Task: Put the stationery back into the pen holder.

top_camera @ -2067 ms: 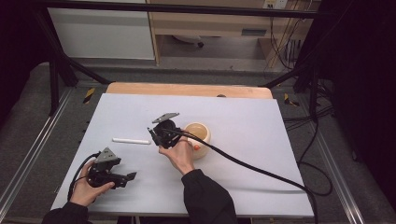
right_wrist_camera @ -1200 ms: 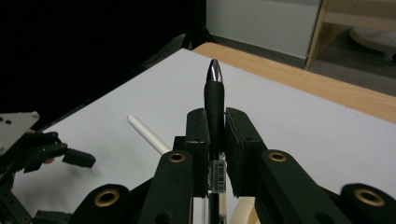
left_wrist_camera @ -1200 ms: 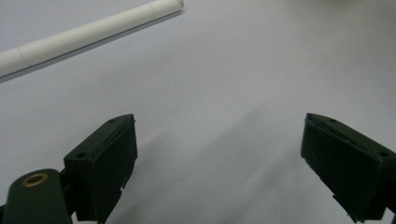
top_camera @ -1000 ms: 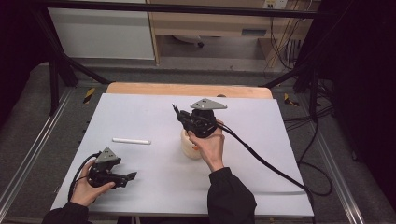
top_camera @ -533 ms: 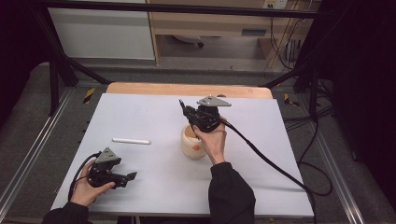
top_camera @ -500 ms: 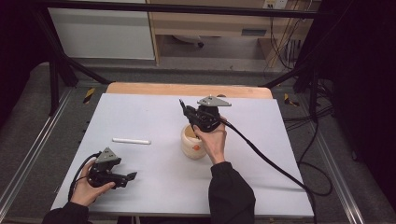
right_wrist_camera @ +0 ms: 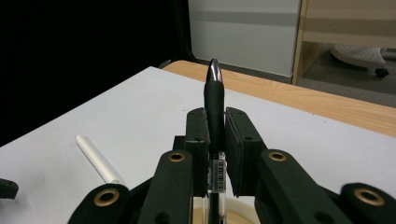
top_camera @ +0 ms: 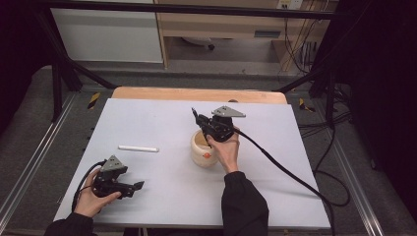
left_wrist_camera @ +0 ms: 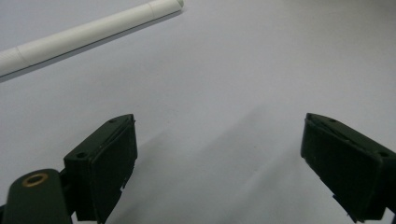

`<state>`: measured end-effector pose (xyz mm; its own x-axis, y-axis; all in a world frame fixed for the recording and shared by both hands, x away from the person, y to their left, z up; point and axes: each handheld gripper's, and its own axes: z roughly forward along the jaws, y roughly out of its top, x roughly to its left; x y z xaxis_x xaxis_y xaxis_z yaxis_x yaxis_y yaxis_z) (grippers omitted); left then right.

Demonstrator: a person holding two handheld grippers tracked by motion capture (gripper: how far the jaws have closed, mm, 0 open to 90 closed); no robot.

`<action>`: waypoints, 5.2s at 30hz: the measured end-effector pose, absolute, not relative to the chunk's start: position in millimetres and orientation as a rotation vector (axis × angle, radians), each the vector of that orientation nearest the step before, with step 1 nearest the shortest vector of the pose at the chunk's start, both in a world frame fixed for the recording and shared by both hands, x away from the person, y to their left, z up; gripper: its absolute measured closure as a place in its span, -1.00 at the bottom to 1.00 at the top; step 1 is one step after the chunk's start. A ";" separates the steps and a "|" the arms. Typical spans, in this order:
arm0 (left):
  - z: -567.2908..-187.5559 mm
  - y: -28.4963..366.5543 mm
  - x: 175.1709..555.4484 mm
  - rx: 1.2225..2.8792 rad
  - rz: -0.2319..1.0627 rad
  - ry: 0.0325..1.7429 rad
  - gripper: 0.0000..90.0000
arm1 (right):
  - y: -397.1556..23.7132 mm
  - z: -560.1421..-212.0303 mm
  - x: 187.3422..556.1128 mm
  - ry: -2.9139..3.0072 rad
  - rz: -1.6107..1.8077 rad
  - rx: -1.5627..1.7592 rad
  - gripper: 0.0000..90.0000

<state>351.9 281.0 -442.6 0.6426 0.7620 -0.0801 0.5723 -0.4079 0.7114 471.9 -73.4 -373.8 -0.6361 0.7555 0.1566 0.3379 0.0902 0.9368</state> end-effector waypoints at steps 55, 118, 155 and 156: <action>-439.6 280.4 353.2 2.150 0.339 1.026 -0.85 | -135.6 -371.2 407.5 2.326 1.275 1.035 -0.95; -437.0 282.5 458.7 2.196 0.453 1.262 0.99 | -222.2 -435.3 357.4 2.328 1.146 1.208 -0.95; -432.1 288.8 400.2 2.223 0.416 1.128 0.99 | -155.1 -433.9 343.5 2.535 1.198 0.974 -0.93; -431.9 288.7 399.3 2.224 0.418 1.124 0.99 | -149.2 -434.4 343.2 2.548 1.196 0.956 -0.93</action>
<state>399.3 288.7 -431.9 0.5908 0.8068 0.0074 0.6160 -0.4570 0.6417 343.2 -149.2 -434.4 -0.7804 0.6150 0.1131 0.4799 0.4731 0.7389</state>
